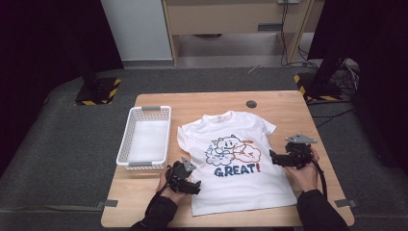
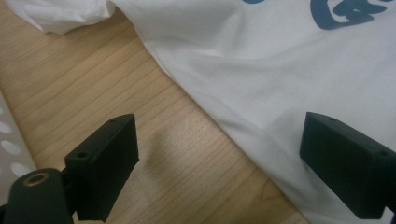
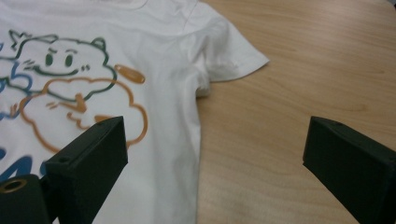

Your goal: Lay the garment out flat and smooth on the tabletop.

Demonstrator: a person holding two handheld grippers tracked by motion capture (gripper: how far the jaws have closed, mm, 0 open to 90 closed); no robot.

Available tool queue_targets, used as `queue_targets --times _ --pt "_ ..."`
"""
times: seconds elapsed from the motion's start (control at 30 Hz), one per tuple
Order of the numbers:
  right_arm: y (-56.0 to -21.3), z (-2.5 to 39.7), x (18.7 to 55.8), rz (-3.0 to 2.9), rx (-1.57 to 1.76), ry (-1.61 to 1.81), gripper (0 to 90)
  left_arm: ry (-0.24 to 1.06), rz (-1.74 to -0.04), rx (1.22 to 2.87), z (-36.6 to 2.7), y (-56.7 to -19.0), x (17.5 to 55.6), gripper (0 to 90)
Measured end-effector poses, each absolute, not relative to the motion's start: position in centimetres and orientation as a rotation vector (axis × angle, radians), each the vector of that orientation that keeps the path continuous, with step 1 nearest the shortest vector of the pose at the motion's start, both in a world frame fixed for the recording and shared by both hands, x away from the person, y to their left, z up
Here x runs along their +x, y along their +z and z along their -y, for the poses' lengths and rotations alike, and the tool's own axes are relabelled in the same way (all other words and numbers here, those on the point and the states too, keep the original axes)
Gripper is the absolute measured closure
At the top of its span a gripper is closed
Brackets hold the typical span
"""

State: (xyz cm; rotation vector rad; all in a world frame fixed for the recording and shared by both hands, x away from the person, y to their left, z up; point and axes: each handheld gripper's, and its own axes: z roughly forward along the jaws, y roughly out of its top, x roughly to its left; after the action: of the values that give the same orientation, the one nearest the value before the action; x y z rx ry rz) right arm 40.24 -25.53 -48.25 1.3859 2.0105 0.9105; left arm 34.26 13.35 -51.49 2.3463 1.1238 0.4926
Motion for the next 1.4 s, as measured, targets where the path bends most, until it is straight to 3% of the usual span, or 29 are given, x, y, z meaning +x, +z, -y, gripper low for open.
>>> queue_targets --times 0.9,1.4 --pt "-49.0 25.7 48.4 -1.870 1.514 0.829 8.8 0.471 -1.062 2.411 -15.9 -51.3 34.2 7.7" --pt "-51.9 25.9 52.2 -1.821 1.614 0.746 10.2 0.456 -1.111 2.355 -16.7 -51.7 33.9 6.5"
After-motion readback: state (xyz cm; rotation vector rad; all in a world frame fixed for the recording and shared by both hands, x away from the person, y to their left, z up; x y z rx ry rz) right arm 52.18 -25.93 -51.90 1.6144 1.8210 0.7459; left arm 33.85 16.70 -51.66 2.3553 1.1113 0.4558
